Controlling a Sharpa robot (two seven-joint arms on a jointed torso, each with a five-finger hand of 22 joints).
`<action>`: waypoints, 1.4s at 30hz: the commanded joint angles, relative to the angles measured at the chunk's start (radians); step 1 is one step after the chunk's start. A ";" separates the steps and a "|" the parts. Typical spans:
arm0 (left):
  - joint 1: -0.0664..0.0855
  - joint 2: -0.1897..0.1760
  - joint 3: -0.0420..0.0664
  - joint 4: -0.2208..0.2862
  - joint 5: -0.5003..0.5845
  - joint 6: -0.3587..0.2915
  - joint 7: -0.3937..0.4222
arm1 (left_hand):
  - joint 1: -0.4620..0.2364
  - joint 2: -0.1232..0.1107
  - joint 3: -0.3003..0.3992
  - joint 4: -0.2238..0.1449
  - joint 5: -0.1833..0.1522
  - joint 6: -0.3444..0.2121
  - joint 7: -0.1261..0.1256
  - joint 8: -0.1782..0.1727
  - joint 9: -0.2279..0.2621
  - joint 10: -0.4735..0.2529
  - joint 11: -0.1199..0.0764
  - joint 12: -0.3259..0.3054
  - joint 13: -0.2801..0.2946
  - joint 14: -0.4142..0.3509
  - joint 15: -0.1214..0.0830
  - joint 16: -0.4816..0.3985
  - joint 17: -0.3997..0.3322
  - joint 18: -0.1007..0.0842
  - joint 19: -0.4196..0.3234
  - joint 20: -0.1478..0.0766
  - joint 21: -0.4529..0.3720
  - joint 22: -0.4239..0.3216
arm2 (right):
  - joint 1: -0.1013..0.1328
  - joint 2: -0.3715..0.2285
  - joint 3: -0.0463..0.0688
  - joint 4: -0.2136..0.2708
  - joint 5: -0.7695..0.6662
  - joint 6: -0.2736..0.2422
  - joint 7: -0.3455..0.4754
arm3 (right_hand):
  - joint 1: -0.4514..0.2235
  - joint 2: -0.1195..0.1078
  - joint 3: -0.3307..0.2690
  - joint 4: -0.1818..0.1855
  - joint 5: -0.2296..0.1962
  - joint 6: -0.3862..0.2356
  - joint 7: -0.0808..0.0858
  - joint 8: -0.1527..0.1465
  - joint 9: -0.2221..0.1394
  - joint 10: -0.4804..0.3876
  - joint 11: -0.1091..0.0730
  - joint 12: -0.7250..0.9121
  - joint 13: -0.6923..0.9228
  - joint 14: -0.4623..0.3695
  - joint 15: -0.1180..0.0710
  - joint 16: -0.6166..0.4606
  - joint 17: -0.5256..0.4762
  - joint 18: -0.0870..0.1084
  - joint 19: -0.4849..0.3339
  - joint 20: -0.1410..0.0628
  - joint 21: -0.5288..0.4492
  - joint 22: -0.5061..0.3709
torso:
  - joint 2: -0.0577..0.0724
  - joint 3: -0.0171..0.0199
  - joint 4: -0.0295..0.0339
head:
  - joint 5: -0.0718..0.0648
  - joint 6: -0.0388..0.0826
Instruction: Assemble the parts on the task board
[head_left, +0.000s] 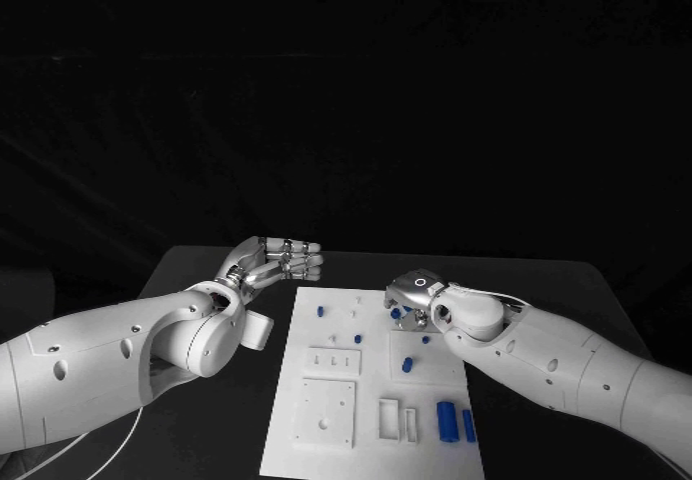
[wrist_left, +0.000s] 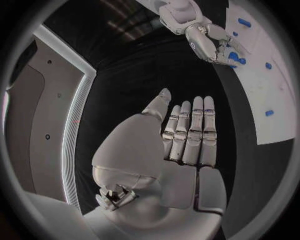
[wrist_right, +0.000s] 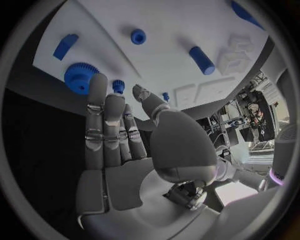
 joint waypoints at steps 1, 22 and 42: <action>0.002 0.001 0.002 0.008 -0.008 0.018 0.008 | -0.007 0.000 -0.004 0.000 0.005 -0.007 0.002 -0.004 -0.001 -0.006 0.002 -0.001 0.000 -0.008 0.000 -0.004 0.000 -0.004 -0.003 0.004 0.002 -0.001 | 0.000 0.002 0.001 -0.004 -0.018 -0.017 0.000 | 0.001 -0.007 0.015 -0.001 -0.008 -0.005 0.000 -0.002 -0.001 -0.002 -0.003 -0.001 -0.002 -0.005 -0.003 0.002 -0.001 0.011 0.017 0.001 -0.003 0.007 | 0.012 0.0001 0.0035 | -0.004 0.005; 0.002 0.003 0.002 0.001 -0.008 0.020 0.007 | -0.008 0.005 -0.016 0.001 0.005 -0.010 0.003 -0.004 -0.001 -0.009 0.003 -0.001 0.000 -0.006 0.000 -0.003 0.000 -0.003 0.002 0.004 0.003 -0.010 | -0.001 -0.002 0.003 -0.020 -0.019 -0.036 -0.009 | -0.027 0.001 0.145 0.010 -0.043 0.019 0.004 -0.003 -0.001 0.031 -0.001 -0.001 -0.002 -0.008 -0.002 0.032 0.003 0.015 0.018 0.000 -0.003 0.064 | 0.042 0.0015 0.0110 | 0.006 0.022; 0.002 0.003 0.002 -0.003 -0.007 0.020 0.007 | -0.007 0.008 -0.018 0.001 0.007 -0.009 0.003 -0.004 -0.001 -0.009 0.003 -0.001 0.000 0.000 -0.002 -0.004 0.000 -0.004 0.005 0.002 0.005 -0.012 | -0.001 -0.001 0.008 -0.035 -0.016 -0.046 -0.017 | -0.039 0.007 0.227 0.032 -0.048 0.047 0.013 -0.001 0.000 0.068 -0.002 -0.001 -0.002 -0.014 -0.005 0.051 -0.001 0.017 0.017 -0.003 -0.001 0.102 | 0.061 0.0058 0.0141 | -0.005 0.040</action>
